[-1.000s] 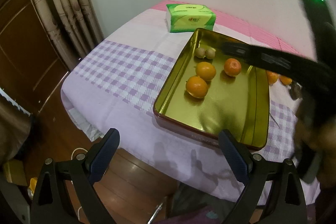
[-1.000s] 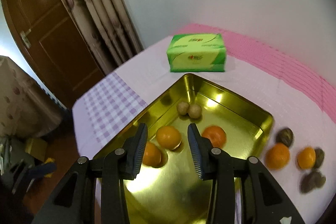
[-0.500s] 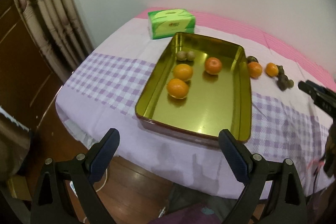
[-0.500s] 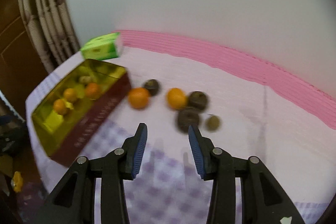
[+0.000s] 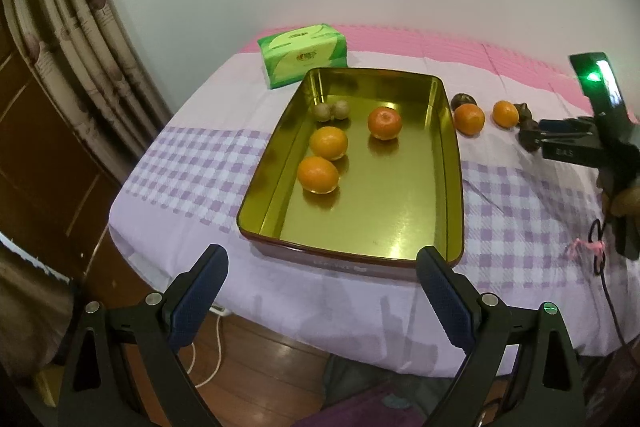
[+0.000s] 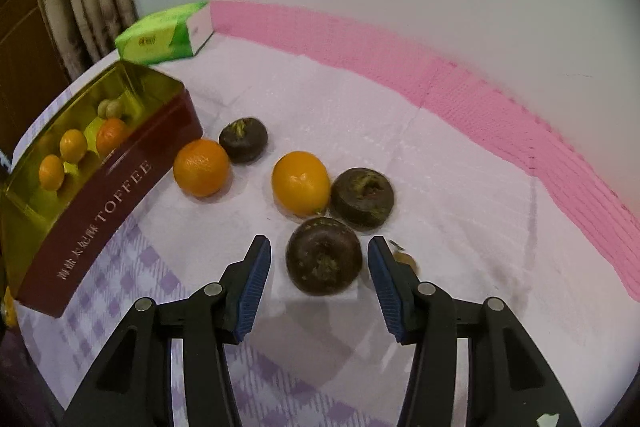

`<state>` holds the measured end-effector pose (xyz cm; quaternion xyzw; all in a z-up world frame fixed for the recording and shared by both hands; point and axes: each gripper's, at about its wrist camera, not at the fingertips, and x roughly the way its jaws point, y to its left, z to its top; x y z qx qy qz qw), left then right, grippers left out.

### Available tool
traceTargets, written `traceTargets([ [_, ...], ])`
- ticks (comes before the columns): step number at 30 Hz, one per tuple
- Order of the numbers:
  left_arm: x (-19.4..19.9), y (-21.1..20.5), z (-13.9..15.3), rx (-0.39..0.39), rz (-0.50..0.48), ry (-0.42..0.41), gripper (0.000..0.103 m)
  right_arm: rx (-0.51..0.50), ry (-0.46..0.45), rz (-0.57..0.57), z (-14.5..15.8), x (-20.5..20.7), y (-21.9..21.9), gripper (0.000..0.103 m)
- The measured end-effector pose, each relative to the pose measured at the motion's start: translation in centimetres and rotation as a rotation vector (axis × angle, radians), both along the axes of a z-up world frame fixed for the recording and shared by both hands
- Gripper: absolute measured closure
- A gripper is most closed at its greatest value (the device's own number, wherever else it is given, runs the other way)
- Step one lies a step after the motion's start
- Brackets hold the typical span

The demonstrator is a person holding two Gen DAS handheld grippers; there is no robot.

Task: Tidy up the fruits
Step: 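Grasp a dark brown dried fruit with the right gripper and lift it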

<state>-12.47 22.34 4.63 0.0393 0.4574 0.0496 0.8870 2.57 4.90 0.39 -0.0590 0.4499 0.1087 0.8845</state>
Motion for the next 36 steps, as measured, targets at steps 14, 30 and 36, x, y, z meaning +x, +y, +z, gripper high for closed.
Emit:
traceTargets([
  [14, -1.0, -3.4, 0.7, 0.018, -0.155, -0.065, 0.008, 0.08, -0.125, -0.139, 1.9, -9.8, -8.1, 0.065],
  [30, 3.8, -17.4, 3.9, -0.165, -0.584, -0.01, 0.008, 0.115, -0.112, -0.481, -3.0, -13.2, -21.6, 0.065],
  [36, 8.3, -21.7, 2.9, -0.149, -0.584, 0.026, 0.008, 0.175, -0.123, -0.483, -3.2, -13.3, -22.5, 0.065],
])
